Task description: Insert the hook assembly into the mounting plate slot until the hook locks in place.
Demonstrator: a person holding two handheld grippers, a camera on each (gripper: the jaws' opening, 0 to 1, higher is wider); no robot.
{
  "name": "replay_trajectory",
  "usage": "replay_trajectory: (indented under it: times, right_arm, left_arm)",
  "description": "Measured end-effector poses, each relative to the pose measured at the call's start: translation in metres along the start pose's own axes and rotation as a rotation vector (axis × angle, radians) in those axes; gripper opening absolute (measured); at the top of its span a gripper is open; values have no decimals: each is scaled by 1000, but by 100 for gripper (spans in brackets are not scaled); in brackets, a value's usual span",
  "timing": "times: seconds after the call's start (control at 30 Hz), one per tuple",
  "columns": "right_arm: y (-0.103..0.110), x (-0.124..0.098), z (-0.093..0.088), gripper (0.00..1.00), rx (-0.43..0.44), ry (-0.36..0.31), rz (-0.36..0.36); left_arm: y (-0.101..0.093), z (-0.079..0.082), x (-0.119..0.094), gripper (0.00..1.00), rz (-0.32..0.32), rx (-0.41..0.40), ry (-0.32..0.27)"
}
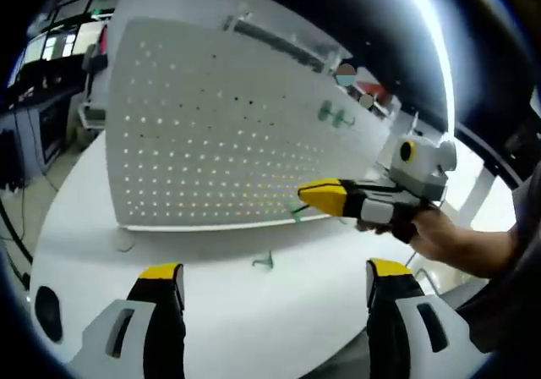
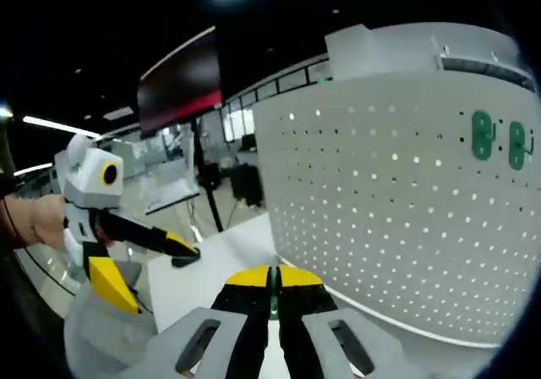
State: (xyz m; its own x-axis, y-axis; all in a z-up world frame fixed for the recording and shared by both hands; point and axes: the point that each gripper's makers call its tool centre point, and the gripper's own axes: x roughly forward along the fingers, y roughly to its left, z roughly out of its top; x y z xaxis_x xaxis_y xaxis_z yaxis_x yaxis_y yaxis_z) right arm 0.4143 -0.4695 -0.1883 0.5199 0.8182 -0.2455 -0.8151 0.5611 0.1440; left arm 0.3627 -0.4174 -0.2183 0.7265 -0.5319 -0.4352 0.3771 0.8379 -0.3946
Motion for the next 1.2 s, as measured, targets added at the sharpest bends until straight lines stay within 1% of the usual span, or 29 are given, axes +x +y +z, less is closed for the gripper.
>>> replay_trajectory:
  times: [0.03,0.07,0.13,0.2,0.23,0.3,0.33,0.37,0.4,0.43,0.5,0.57,0.6,0.67,0.77,0.8,0.83,0.9,0.93,1.0,1.2]
  right_arm:
    - [4,-2,3,0,18,-16,0]
    - [9,-6,6,0,55,-37,1]
    - [17,-12,11,0,91,-71,0]
    - [22,-17,14,0,127,-96,-6]
    - [26,-20,16,0,148,-114,-10]
    - [31,-24,15,0,162,-125,-19]
    - [34,-26,14,0,157,-126,-20]
    - [38,-27,16,0,124,-137,-27]
    - [41,-28,16,0,119,-137,-27]
    - [44,-28,16,0,128,-137,-24]
    - [49,-31,20,0,170,-171,-20]
    - [53,-32,20,0,174,-180,-22]
    - [56,-33,22,0,189,-195,-22]
    - [60,-34,26,0,196,-212,-22]
    - [64,-37,32,0,194,-237,-22]
    - [66,-38,35,0,198,-247,-21]
    - [67,-38,36,0,199,-252,-21]
    - [70,-39,38,0,191,-259,-21]
    - [71,-40,39,0,191,-264,-20]
    - [72,-40,39,0,197,-267,-19]
    - [76,-41,41,0,204,-276,-16]
  left_arm:
    - [-2,1,1,88,-2,1,-3]
    - [-5,2,1,86,-3,8,-2]
    - [-10,4,1,81,-9,33,3]
    - [-11,3,2,78,-14,22,9]
    - [-14,4,2,78,-18,19,3]
    - [-17,4,2,76,-23,17,-2]
    - [-18,4,1,75,-26,16,-3]
    - [-20,4,1,73,-33,13,-5]
    - [-21,4,1,71,-36,14,-6]
    - [-22,4,1,69,-41,19,-9]
    - [-24,4,0,62,-52,10,-15]
    - [-27,7,-3,57,-61,0,-28]
    - [-28,9,-4,55,-65,-4,-36]
    - [-30,11,-6,53,-69,-8,-43]
    - [-30,12,-6,49,-69,-3,-43]
    - [-31,12,-7,46,-73,-4,-44]
    - [-32,12,-7,42,-80,-6,-46]
    - [-41,15,-8,33,-125,-33,-65]
    - [-44,16,-8,30,-135,-46,-69]
    - [-47,16,-8,25,-148,-43,-69]
    - [-56,17,-11,13,-181,-45,-77]
